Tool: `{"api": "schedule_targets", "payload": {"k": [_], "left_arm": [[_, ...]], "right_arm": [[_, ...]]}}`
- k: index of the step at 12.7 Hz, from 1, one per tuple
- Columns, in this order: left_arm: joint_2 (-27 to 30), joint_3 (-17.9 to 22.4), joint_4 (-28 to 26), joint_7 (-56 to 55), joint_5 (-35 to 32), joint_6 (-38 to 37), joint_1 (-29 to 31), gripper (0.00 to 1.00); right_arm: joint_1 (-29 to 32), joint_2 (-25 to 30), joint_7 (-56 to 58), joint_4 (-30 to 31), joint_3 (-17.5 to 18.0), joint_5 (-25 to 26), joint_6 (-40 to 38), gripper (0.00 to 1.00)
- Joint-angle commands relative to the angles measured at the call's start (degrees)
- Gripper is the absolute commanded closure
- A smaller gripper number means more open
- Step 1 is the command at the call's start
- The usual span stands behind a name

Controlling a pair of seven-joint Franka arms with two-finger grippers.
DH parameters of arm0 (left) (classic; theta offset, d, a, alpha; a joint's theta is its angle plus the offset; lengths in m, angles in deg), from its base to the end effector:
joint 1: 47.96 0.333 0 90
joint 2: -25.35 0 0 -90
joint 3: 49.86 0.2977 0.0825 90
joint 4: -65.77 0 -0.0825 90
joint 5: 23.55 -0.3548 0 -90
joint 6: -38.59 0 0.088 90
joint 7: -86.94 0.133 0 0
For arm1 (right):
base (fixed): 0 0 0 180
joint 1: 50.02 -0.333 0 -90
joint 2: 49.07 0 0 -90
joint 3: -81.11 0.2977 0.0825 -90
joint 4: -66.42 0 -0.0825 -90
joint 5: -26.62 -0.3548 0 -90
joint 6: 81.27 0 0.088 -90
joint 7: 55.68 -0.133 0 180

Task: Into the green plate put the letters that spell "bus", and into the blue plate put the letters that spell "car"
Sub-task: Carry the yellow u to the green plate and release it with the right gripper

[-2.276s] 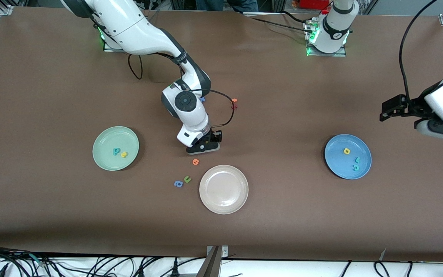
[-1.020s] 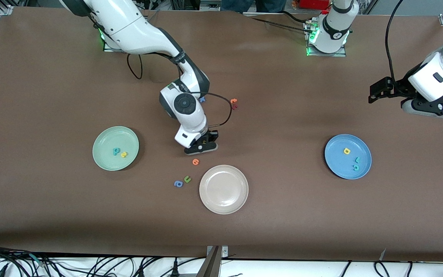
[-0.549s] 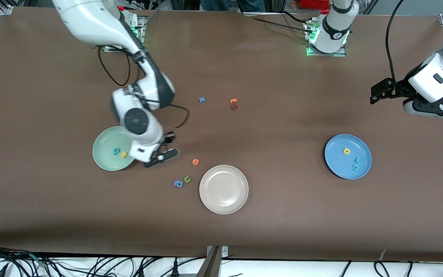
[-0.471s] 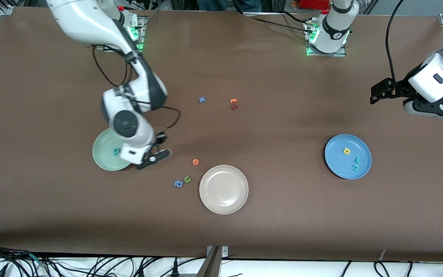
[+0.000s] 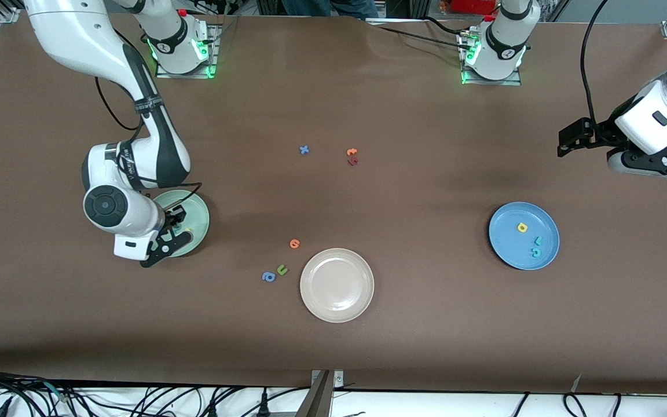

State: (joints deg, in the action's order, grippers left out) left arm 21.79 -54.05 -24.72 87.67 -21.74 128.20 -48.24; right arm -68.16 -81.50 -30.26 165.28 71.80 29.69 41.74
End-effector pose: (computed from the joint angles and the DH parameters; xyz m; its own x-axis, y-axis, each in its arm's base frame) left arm 0.5361 -0.0451 0.5430 0.9929 -0.0908 -0.0768 -0.0882 -0.9954 0.0370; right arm 0.6113 0.0979 0.2281 0.7864 0.5904 -0.1815 0.6075 -0.7925 0.0543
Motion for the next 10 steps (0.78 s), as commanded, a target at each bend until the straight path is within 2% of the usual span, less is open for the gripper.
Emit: {"api": "schedule_targets", "payload": {"k": [1,4,5,6,7,8,10], "left_arm": [[0.05,-0.12,0.31,-0.64,-1.55,-0.67,-0.16,0.0],[0.05,-0.03,0.31,-0.64,-1.55,-0.75,-0.16,0.0],[0.05,-0.03,0.31,-0.55,-1.55,-0.75,-0.16,0.0],[0.05,-0.03,0.31,-0.55,-1.55,-0.75,-0.16,0.0],[0.05,-0.03,0.31,-0.55,-1.55,-0.75,-0.16,0.0],[0.05,-0.03,0.31,-0.46,-1.55,-0.75,-0.16,0.0],[0.05,-0.03,0.31,-0.46,-1.55,-0.75,-0.16,0.0]], "right_arm": [[-0.5,1.67,2.0,7.55,-0.71,-0.51,7.91,0.88],[-0.58,1.58,0.95,10.99,-0.62,-0.78,12.86,0.86],[-0.58,1.67,0.94,10.91,-0.62,-0.95,12.6,0.79],[-0.58,1.75,0.94,10.91,-0.62,-1.3,12.42,0.65],[-0.58,1.84,0.94,10.82,-0.62,-1.48,12.34,0.4],[-0.58,1.84,0.94,10.65,-0.62,-1.57,12.33,0.33],[-0.5,2.72,1.12,10.38,-0.62,-1.57,11.55,0.29]]}}
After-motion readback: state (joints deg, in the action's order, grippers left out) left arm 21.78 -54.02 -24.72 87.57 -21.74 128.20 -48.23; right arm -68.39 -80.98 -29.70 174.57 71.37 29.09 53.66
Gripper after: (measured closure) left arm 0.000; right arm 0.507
